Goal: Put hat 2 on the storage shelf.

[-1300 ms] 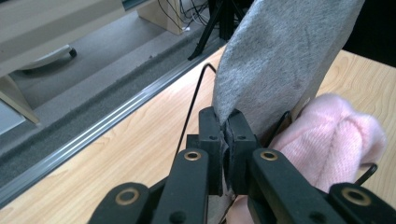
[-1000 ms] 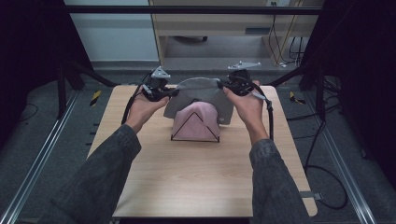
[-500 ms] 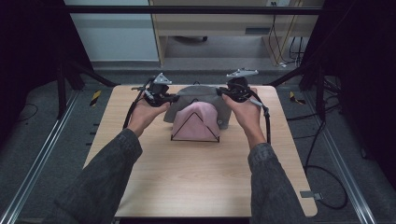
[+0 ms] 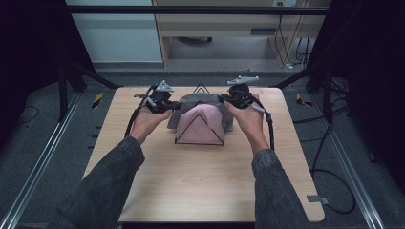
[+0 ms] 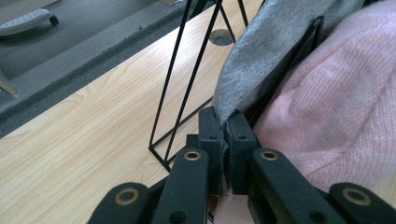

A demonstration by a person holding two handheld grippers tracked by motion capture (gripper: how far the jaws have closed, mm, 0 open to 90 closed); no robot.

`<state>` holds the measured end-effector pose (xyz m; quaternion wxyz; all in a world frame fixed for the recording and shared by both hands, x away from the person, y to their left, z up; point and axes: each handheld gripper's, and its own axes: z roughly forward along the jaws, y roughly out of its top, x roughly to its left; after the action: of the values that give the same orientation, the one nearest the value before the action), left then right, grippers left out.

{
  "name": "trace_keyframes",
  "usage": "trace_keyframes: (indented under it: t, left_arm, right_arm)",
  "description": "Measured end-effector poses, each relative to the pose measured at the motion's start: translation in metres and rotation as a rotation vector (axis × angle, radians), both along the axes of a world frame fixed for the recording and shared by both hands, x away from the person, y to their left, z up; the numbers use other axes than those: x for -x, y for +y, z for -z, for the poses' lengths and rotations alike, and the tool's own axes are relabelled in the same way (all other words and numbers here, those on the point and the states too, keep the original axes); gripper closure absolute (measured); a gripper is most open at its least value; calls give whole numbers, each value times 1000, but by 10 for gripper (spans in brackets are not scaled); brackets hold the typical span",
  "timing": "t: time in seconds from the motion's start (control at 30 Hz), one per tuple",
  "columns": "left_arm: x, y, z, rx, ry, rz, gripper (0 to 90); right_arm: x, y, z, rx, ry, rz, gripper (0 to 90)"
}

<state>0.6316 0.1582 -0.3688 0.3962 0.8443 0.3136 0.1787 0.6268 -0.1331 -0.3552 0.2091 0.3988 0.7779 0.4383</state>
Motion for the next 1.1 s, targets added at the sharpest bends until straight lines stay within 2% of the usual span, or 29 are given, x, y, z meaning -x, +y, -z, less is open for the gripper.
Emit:
trace_keyframes:
  t: [0.27, 0.43, 0.53, 0.6, 1.1]
  left_arm:
    - [0, 0, 9, 8, 14, -5, 870]
    - [1, -3, 13, 0, 11, -1, 867]
    - [1, -3, 16, -20, 15, -1, 866]
    - [1, -2, 18, -16, 21, -6, 865]
    - [1, 2, 25, -15, 39, -28, 863]
  right_arm:
    - [0, 1, 7, 1, 23, -6, 842]
    - [1, 2, 9, 11, 22, -9, 841]
    - [0, 3, 10, 16, 32, -11, 839]
    - [0, 5, 11, 28, 36, -9, 838]
    - [-3, 6, 21, 20, 65, 2, 832]
